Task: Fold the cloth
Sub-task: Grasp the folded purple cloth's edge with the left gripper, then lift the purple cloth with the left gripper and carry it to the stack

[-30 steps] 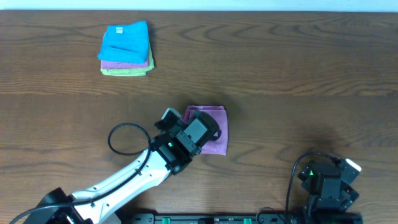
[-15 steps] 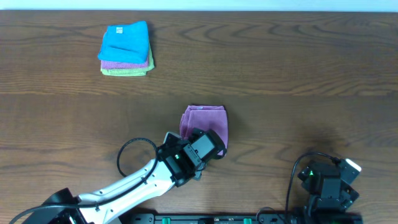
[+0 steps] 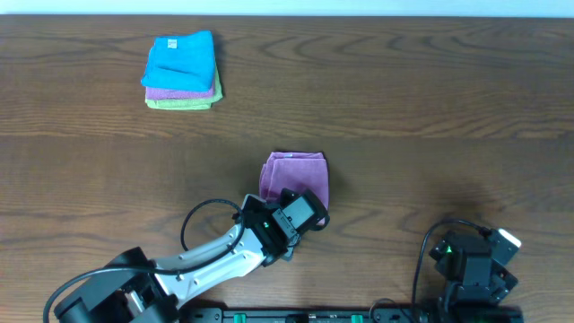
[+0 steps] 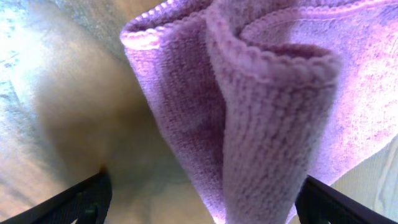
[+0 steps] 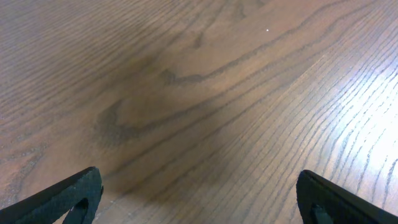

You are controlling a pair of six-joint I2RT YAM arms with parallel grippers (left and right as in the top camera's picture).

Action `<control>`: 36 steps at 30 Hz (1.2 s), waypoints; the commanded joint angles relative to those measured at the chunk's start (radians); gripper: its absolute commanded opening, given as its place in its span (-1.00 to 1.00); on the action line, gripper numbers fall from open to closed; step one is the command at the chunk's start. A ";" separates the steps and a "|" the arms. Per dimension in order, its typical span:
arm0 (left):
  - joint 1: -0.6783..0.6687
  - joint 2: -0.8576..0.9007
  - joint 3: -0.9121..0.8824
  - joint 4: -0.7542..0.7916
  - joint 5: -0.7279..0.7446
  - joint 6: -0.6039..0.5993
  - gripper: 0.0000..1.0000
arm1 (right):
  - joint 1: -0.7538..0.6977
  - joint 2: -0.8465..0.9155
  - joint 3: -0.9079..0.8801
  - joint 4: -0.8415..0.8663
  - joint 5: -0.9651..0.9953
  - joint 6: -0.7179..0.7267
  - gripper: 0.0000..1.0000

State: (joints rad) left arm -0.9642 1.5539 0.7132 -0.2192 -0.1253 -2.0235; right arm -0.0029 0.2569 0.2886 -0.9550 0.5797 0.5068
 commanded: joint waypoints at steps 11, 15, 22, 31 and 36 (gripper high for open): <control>0.003 0.145 -0.011 0.105 -0.158 -0.061 1.00 | -0.009 -0.007 -0.007 -0.002 0.014 -0.007 0.99; 0.003 0.152 -0.011 0.104 -0.193 -0.061 0.54 | -0.009 -0.007 -0.007 -0.002 0.014 -0.007 0.99; 0.003 0.151 -0.011 0.114 -0.290 -0.061 -0.60 | -0.009 -0.007 -0.007 -0.002 0.014 -0.007 0.98; 0.009 0.074 -0.011 0.171 -0.304 -0.060 -0.88 | -0.009 -0.007 -0.007 -0.002 0.014 -0.007 0.99; 0.058 -0.088 -0.010 0.172 -0.294 -0.060 -0.88 | -0.009 -0.007 -0.007 -0.002 0.014 -0.007 0.99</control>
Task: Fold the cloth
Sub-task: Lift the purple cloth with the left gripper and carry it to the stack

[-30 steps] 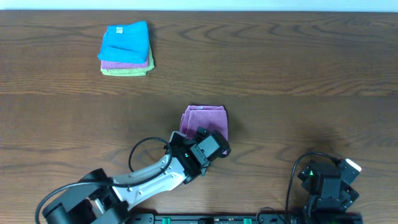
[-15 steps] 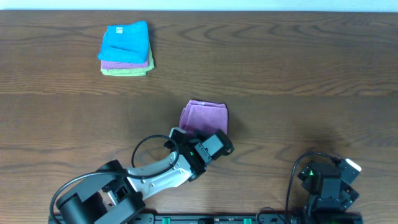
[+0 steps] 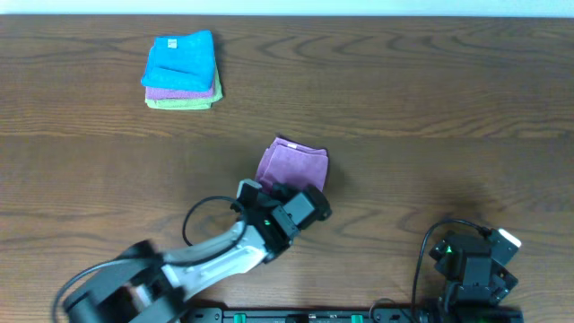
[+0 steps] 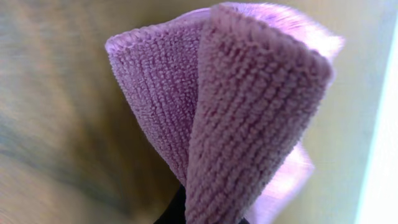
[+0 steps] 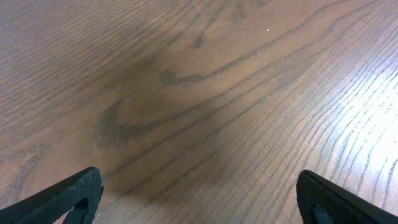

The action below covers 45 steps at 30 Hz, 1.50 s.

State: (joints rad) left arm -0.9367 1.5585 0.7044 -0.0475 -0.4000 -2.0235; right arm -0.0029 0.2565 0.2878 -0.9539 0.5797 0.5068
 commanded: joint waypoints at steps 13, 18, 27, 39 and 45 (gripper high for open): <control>0.307 -0.512 0.040 -0.008 0.111 0.418 -0.88 | -0.009 -0.007 -0.006 -0.003 0.014 -0.007 0.98; 0.448 -0.518 0.117 -0.011 0.217 0.565 -0.88 | -0.009 -0.007 -0.006 -0.003 0.014 -0.007 0.98; 0.712 -0.406 0.305 -0.013 0.430 0.795 -0.88 | -0.009 -0.007 -0.006 -0.003 0.014 -0.007 0.99; 0.825 -0.080 0.408 0.161 0.442 0.798 -0.88 | -0.009 -0.007 -0.006 -0.003 0.014 -0.007 0.98; 0.863 0.071 0.529 0.160 0.448 0.871 -0.88 | -0.009 -0.007 -0.006 -0.003 0.014 -0.007 0.99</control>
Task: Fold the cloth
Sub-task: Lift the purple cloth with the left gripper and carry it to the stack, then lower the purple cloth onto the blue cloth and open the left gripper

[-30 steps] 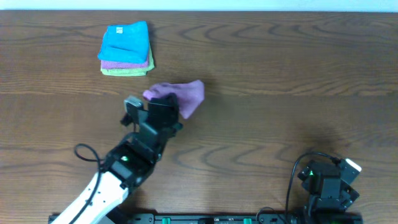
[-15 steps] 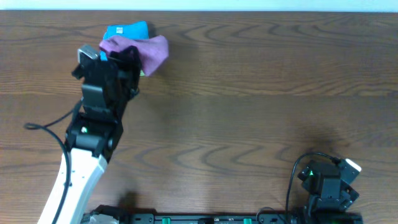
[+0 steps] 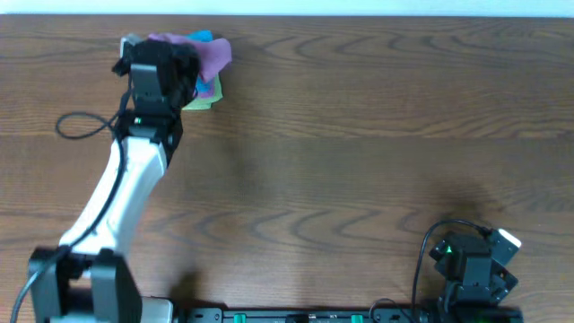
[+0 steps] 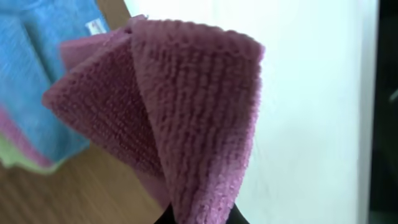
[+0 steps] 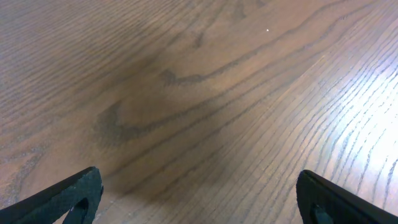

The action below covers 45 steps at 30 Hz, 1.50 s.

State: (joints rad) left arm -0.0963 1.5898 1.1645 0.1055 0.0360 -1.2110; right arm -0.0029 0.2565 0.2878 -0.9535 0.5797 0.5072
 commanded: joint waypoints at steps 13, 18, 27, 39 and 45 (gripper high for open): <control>0.080 0.289 0.220 0.181 0.116 0.120 -0.88 | -0.009 -0.007 -0.006 -0.003 0.014 -0.007 0.98; 0.096 0.362 0.266 0.192 0.151 0.179 -0.88 | -0.009 -0.007 -0.006 -0.004 0.014 -0.008 0.99; 0.133 0.412 0.275 0.300 0.181 0.243 -0.88 | -0.009 -0.007 -0.006 -0.003 0.014 -0.007 0.99; 0.137 0.436 0.275 0.232 0.251 0.275 -0.88 | -0.009 -0.007 -0.006 -0.003 0.014 -0.007 0.99; 0.153 0.436 0.274 0.122 0.273 0.313 -0.88 | -0.009 -0.007 -0.006 -0.004 0.014 -0.007 0.98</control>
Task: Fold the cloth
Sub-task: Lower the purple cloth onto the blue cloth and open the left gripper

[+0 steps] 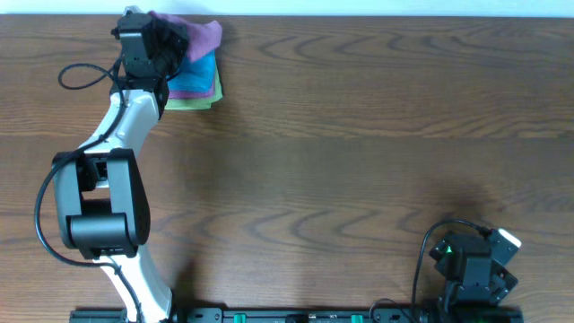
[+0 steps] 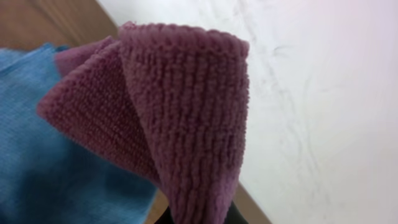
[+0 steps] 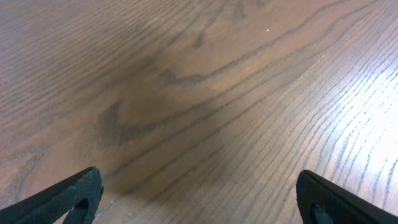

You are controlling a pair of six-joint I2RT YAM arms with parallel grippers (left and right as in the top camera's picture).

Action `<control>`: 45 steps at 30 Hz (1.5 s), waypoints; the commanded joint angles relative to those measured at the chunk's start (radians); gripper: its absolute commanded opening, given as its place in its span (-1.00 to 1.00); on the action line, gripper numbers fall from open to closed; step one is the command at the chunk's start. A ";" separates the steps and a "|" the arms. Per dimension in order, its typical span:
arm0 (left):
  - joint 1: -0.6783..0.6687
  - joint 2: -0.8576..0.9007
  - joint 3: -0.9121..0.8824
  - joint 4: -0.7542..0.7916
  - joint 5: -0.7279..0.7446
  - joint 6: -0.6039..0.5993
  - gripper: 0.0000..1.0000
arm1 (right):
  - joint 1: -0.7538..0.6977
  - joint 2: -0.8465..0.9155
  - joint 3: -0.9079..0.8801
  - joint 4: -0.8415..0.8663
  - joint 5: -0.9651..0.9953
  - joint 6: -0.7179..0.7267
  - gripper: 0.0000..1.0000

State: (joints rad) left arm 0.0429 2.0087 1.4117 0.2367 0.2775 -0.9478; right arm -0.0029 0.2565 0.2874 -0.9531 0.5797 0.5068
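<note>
The folded purple cloth (image 1: 199,36) hangs in my left gripper (image 1: 170,40), shut on its edge, at the table's far left corner over a stack of folded cloths (image 1: 193,85). In the left wrist view the purple cloth (image 2: 180,118) fills the middle, with the stack's blue top cloth (image 2: 43,149) beneath it. My right gripper (image 3: 199,199) rests open at the near right over bare wood.
The stack shows a blue cloth on top and a green one (image 1: 193,102) at the bottom. The table's far edge and a white wall (image 2: 323,93) lie just behind the stack. The right arm's base (image 1: 471,265) sits at the near right.
My left gripper has shifted a little farther back and now holds the purple cloth over the rear of the stack. The right arm has not moved.
First the purple cloth lay folded at the table's middle with my left gripper open around its near edge. Then the gripper was shut on it and the cloth sat slightly shifted. Later the cloth was held up at the stack in the far left corner, where it still is.
</note>
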 commanded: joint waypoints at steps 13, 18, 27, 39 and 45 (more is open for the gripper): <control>0.062 0.016 0.027 -0.183 0.082 0.050 0.09 | -0.009 -0.007 -0.006 -0.004 0.014 -0.007 0.99; 0.068 0.016 0.027 -0.203 0.082 0.048 0.94 | -0.009 -0.007 -0.006 -0.004 0.014 -0.007 0.98; 0.081 0.016 0.027 -0.203 0.082 -0.042 0.70 | -0.009 -0.007 -0.006 -0.004 0.014 -0.007 0.98; 0.042 0.016 0.025 -0.294 0.006 -0.044 0.03 | -0.009 -0.007 -0.006 -0.004 0.014 -0.007 0.99; 0.041 0.016 0.025 -0.346 0.008 -0.082 -0.73 | -0.009 -0.007 -0.006 -0.004 0.014 -0.007 0.99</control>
State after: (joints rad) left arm 0.0822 2.0087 1.4158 -0.1001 0.3027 -1.0122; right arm -0.0029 0.2565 0.2874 -0.9535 0.5797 0.5068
